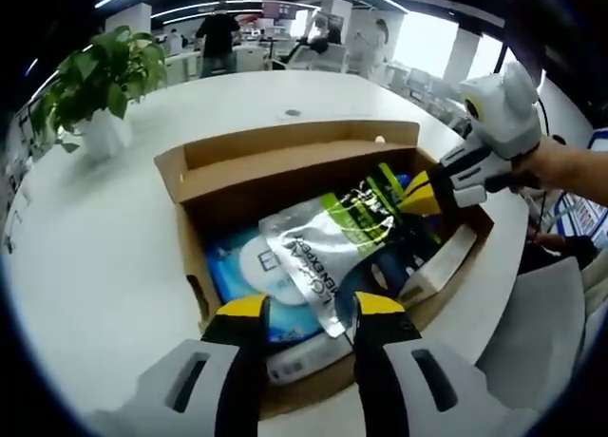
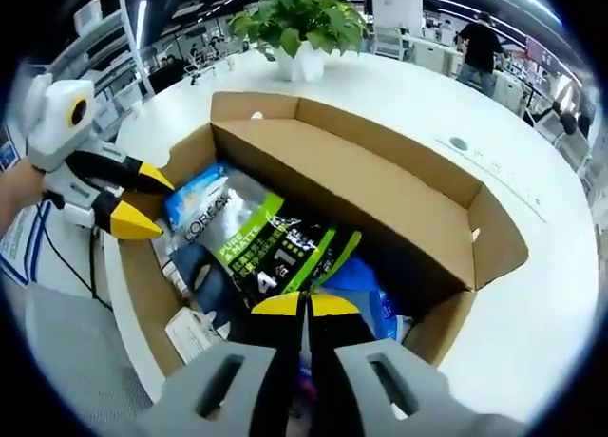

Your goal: Operate the shoe box by opening the lid, removing the specified soft item, and placing it in the target area until the item is outside and the box remains undamaged.

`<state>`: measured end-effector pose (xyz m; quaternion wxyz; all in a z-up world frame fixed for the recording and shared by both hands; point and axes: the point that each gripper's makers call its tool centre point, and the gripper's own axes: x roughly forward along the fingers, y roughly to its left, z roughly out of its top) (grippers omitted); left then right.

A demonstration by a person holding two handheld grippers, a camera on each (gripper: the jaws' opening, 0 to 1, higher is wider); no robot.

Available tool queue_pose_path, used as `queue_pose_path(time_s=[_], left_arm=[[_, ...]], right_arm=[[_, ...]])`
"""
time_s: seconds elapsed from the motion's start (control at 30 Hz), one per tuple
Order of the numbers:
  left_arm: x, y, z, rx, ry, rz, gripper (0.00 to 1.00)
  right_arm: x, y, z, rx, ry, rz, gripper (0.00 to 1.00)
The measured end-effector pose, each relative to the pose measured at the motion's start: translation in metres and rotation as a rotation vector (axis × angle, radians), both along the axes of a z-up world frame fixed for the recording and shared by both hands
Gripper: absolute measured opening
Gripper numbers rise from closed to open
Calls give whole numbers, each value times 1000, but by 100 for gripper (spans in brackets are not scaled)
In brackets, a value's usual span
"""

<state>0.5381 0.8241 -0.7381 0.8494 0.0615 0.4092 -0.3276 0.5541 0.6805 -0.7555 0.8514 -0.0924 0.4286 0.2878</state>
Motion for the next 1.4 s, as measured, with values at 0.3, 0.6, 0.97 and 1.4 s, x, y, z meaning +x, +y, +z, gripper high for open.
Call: queue_pose_path(time_s=[0.3, 0.6, 0.97, 1.4], left_arm=[[0, -8, -9, 3, 34, -14, 28], [-2, -16, -16, -8, 70, -26, 23], [-1, -27, -21, -81, 128, -3, 11], [1, -30, -19, -115, 163, 45, 0]], right_arm=[[-3, -7, -4, -54, -1, 33, 0], [-3, -8, -8, -73, 1, 47, 0], [-4, -8, -10, -70, 2, 44, 0], [-4, -9, -6, -50, 10, 7, 0]])
